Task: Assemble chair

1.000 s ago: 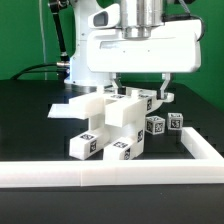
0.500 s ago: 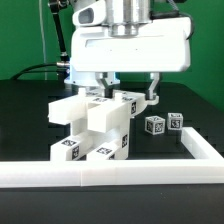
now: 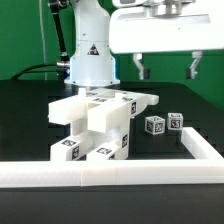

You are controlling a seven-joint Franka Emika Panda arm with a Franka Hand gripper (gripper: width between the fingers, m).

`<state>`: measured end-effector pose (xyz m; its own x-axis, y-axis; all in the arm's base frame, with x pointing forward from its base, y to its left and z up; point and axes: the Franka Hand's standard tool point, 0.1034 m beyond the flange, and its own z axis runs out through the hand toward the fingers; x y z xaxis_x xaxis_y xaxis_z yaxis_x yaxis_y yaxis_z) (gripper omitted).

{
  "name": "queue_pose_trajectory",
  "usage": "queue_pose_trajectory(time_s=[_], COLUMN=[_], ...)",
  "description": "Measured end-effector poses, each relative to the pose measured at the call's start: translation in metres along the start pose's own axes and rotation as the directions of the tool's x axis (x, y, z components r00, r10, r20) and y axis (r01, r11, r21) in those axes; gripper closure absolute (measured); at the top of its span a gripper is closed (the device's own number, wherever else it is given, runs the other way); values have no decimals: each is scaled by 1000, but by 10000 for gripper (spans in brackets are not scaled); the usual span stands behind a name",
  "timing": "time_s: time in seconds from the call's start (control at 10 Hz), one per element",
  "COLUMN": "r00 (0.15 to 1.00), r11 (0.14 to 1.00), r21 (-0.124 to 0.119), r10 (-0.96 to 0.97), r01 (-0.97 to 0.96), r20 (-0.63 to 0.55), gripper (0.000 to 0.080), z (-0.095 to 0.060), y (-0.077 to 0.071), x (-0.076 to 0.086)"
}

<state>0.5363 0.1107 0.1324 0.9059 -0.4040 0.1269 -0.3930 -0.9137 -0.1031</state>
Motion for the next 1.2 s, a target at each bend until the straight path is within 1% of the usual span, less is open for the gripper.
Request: queue_pose_trajectory(time_s=[0.1,0.4,0.5,0.6,0.7,0.8,1.2], r00=[1000,1000,996,986,974,971,974], r11=[1000,1000,996,986,974,973,975], r21=[-3,-4,-13,-18,-17,-3,-4], r10=[4,1,-84,-167,-225,-232,-220], r01=[-4,-1,84,167,226,232,220], r20=[2,3,4,15,42,50,47], gripper=[150,150,150,150,150,150,150], z=[2,3,4,5,5,0,2], y=[4,3,-1,-4,-6,-7,-8], x=[1,0,-10,-18,-26,-30,-32])
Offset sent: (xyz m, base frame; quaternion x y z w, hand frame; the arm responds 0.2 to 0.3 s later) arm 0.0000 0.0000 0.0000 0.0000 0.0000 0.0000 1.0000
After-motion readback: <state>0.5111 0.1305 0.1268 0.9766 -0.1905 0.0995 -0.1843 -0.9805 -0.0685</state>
